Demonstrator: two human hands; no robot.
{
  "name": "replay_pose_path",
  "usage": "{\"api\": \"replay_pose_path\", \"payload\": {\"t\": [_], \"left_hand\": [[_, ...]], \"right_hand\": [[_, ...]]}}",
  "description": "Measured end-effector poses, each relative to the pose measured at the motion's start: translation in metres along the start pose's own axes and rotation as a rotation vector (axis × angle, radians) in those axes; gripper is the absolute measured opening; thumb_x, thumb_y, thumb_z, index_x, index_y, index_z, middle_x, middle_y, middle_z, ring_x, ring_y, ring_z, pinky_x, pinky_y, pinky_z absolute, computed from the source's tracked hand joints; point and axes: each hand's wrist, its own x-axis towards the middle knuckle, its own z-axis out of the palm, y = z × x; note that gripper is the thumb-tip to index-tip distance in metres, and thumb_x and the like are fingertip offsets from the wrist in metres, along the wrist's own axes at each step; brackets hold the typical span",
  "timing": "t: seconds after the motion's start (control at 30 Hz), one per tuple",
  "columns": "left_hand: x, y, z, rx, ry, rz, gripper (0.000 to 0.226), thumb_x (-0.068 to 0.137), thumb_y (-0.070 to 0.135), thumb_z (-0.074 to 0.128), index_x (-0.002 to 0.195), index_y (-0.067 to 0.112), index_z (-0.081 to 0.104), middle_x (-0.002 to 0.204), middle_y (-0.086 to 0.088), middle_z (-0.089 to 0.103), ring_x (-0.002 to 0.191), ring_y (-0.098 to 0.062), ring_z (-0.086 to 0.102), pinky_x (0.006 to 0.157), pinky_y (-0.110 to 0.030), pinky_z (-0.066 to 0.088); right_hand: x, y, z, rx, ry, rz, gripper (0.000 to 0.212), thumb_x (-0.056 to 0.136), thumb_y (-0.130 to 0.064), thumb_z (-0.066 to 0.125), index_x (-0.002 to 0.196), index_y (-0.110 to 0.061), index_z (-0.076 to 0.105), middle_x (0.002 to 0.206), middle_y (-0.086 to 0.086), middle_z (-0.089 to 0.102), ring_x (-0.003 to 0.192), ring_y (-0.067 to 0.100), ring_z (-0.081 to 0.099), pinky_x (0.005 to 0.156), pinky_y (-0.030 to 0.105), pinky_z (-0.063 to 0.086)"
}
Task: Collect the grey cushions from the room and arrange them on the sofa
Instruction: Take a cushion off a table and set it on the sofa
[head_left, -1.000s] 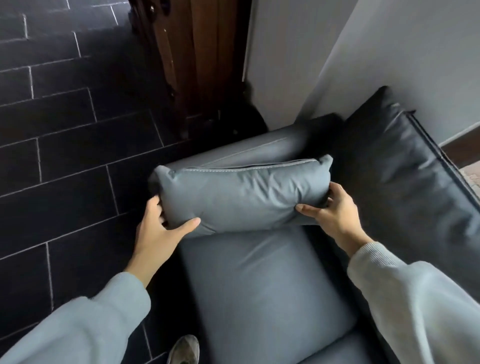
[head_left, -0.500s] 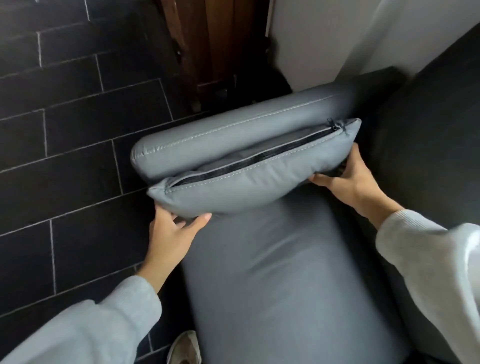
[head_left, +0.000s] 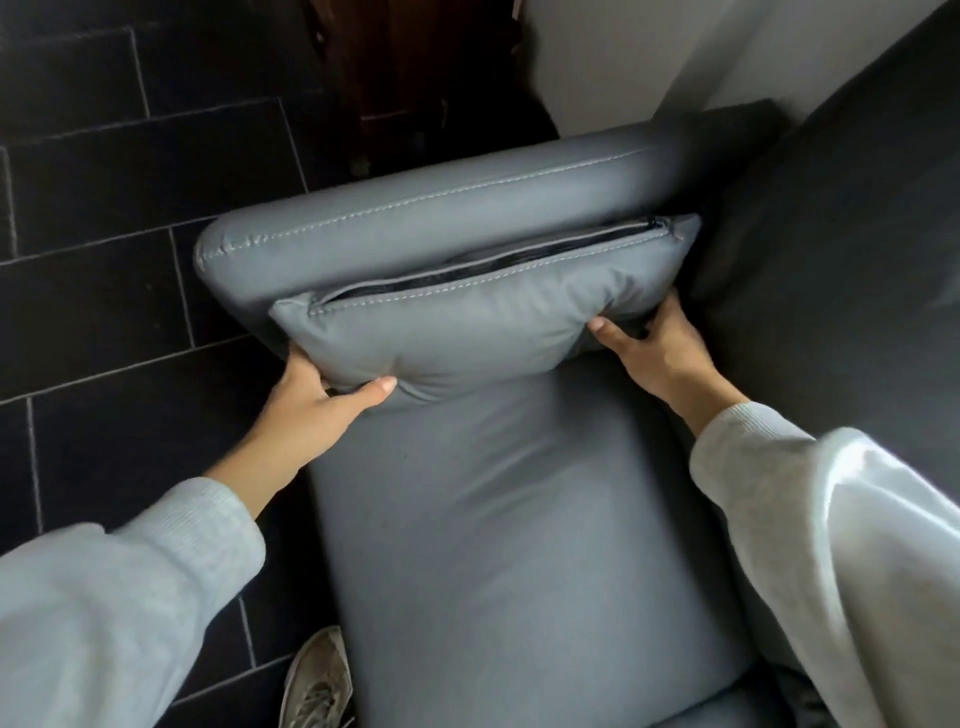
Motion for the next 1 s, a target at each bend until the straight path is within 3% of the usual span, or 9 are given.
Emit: {"api": "replay_pose_path", "payload": {"t": [0.1, 0.17, 0.23, 0.3, 0.4, 0.53, 0.67, 0.8, 1.0], "left_hand": [[-0.029, 0.01, 0.002, 0.062, 0.137, 0.037, 0.106, 0.069, 0.045, 0.092, 0.154, 0.042, 0.028, 0.146, 0.022, 0.051, 0.137, -0.008, 0.053, 0.112, -0.037, 0.045], [-0.057, 0.014, 0.005, 0.14, 0.324, 0.224, 0.11, 0.079, 0.035, 0.09, 0.162, 0.037, 0.019, 0.162, 0.01, 0.034, 0.149, -0.012, 0.038, 0.119, -0.043, 0.039], [-0.071, 0.023, 0.006, 0.338, 0.422, 0.504, 0.102, 0.088, 0.033, 0.08, 0.166, 0.026, 0.016, 0.173, -0.002, 0.018, 0.159, -0.019, 0.02, 0.128, -0.043, 0.023], [-0.066, 0.033, 0.004, 0.595, 0.382, 0.655, 0.094, 0.09, 0.031, 0.073, 0.167, 0.022, 0.02, 0.176, -0.007, 0.012, 0.162, -0.026, 0.012, 0.129, -0.043, 0.018], [-0.052, 0.042, 0.0, 0.734, 0.175, 0.527, 0.087, 0.096, 0.021, 0.073, 0.167, 0.027, 0.024, 0.177, 0.0, 0.013, 0.163, -0.022, 0.003, 0.121, -0.057, 0.033], [-0.047, 0.049, -0.008, 0.851, 0.08, 0.413, 0.088, 0.101, 0.026, 0.066, 0.168, 0.037, 0.009, 0.177, 0.011, -0.002, 0.162, -0.014, -0.007, 0.112, -0.054, 0.044], [-0.05, 0.066, -0.016, 1.03, 0.021, 0.361, 0.089, 0.104, 0.029, 0.059, 0.168, 0.036, -0.001, 0.177, 0.007, -0.01, 0.162, -0.017, -0.012, 0.12, -0.051, 0.035], [-0.07, 0.091, -0.034, 1.105, -0.003, 0.331, 0.092, 0.106, 0.039, 0.054, 0.166, 0.03, -0.015, 0.176, 0.003, -0.017, 0.162, -0.019, -0.015, 0.127, -0.045, 0.02], [-0.12, 0.139, -0.084, 1.121, -0.066, 0.21, 0.09, 0.105, 0.06, 0.043, 0.167, 0.028, -0.013, 0.175, 0.0, -0.022, 0.162, -0.023, -0.017, 0.128, -0.056, 0.012]], "right_hand": [[-0.031, -0.011, 0.008, 0.014, 0.1, -0.006, 0.094, 0.092, -0.035, 0.078, 0.163, -0.013, 0.019, 0.158, 0.021, 0.044, 0.141, 0.042, 0.045, 0.111, 0.034, 0.036], [-0.063, -0.023, 0.019, 0.029, 0.231, -0.143, 0.104, 0.089, -0.015, 0.078, 0.166, -0.009, 0.008, 0.163, 0.032, 0.023, 0.15, 0.046, 0.029, 0.122, 0.034, 0.021], [-0.078, -0.034, 0.026, -0.064, 0.326, -0.356, 0.104, 0.083, -0.006, 0.076, 0.165, -0.007, 0.013, 0.166, 0.036, 0.007, 0.156, 0.046, 0.011, 0.127, 0.035, 0.01], [-0.073, -0.043, 0.026, -0.228, 0.263, -0.488, 0.1, 0.08, -0.007, 0.076, 0.165, -0.01, 0.023, 0.168, 0.033, 0.002, 0.157, 0.047, 0.004, 0.128, 0.044, 0.011], [-0.061, -0.049, 0.025, -0.453, 0.011, -0.392, 0.107, 0.084, -0.016, 0.077, 0.167, -0.02, 0.01, 0.172, 0.021, -0.01, 0.159, 0.041, -0.007, 0.126, 0.048, 0.015], [-0.054, -0.057, 0.017, -0.553, -0.138, -0.296, 0.114, 0.086, -0.015, 0.073, 0.166, -0.031, -0.006, 0.172, 0.012, -0.019, 0.159, 0.032, -0.012, 0.125, 0.047, 0.02], [-0.059, -0.078, -0.003, -0.609, -0.209, -0.226, 0.111, 0.088, -0.011, 0.066, 0.166, -0.035, -0.009, 0.173, 0.011, -0.017, 0.159, 0.032, -0.012, 0.125, 0.042, 0.017], [-0.097, -0.09, -0.025, -0.712, -0.149, -0.194, 0.108, 0.091, -0.023, 0.062, 0.163, -0.035, -0.018, 0.173, 0.008, -0.02, 0.159, 0.03, -0.014, 0.124, 0.05, 0.025], [-0.158, -0.136, -0.055, -0.813, -0.191, -0.2, 0.095, 0.1, -0.053, 0.055, 0.166, -0.029, -0.009, 0.173, 0.01, -0.017, 0.16, 0.031, -0.012, 0.125, 0.058, 0.012]]}}
